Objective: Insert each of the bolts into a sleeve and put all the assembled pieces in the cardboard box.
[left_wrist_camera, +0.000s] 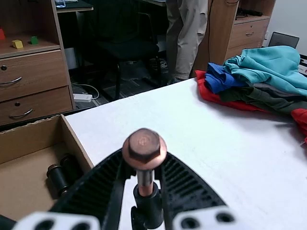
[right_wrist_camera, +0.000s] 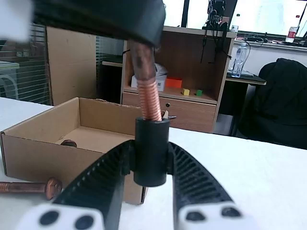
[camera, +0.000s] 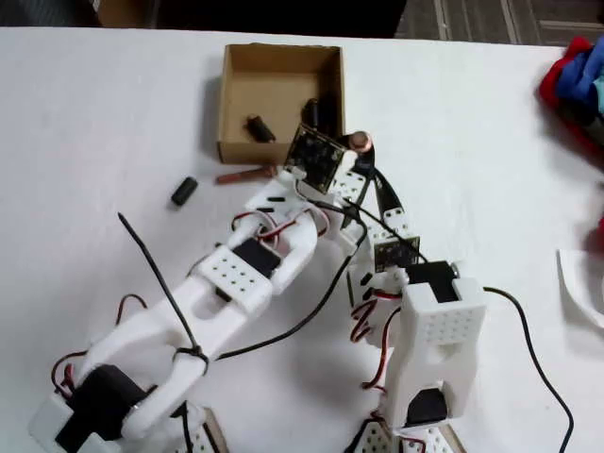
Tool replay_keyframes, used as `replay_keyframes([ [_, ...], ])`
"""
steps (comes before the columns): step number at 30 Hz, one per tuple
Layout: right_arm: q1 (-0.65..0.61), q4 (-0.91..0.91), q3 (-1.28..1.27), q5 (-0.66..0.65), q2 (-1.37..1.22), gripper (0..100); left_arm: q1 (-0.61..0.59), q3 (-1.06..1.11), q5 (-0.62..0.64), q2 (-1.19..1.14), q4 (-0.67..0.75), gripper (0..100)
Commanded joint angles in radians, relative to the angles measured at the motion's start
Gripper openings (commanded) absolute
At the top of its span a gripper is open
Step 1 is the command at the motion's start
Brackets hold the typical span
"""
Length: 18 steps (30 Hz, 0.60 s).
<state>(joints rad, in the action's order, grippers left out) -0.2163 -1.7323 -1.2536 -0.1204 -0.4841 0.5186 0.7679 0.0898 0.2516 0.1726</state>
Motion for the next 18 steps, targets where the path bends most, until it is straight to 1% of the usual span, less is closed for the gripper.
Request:
replay_keyframes([
  [1, 0.005, -0.033, 0.035, 0.008, 0.054, 1.9, -0.009, -0.065, 0.009, -0.002, -0.006, 3],
  [3, 0.005, -0.033, 0.035, 0.008, 0.054, 1.9, -0.017, -0.114, 0.009, -0.040, -0.037, 3],
  [7, 0.005, -0.035, 0.035, 0.006, 0.056, 1.9, -0.017, -0.257, 0.011, -0.133, -0.172, 3],
  [9, 0.007, -0.035, 0.035, 0.006, 0.056, 1.9, -0.017, -0.314, 0.011, -0.163, -0.218, 3],
  [13, 0.007, -0.039, 0.035, 0.006, 0.056, 1.9, -0.017, -0.346, 0.011, -0.173, -0.232, 3],
  [18, 0.007, -0.039, 0.037, 0.006, 0.056, 1.9, -0.025, -0.309, 0.009, -0.173, -0.233, 3],
])
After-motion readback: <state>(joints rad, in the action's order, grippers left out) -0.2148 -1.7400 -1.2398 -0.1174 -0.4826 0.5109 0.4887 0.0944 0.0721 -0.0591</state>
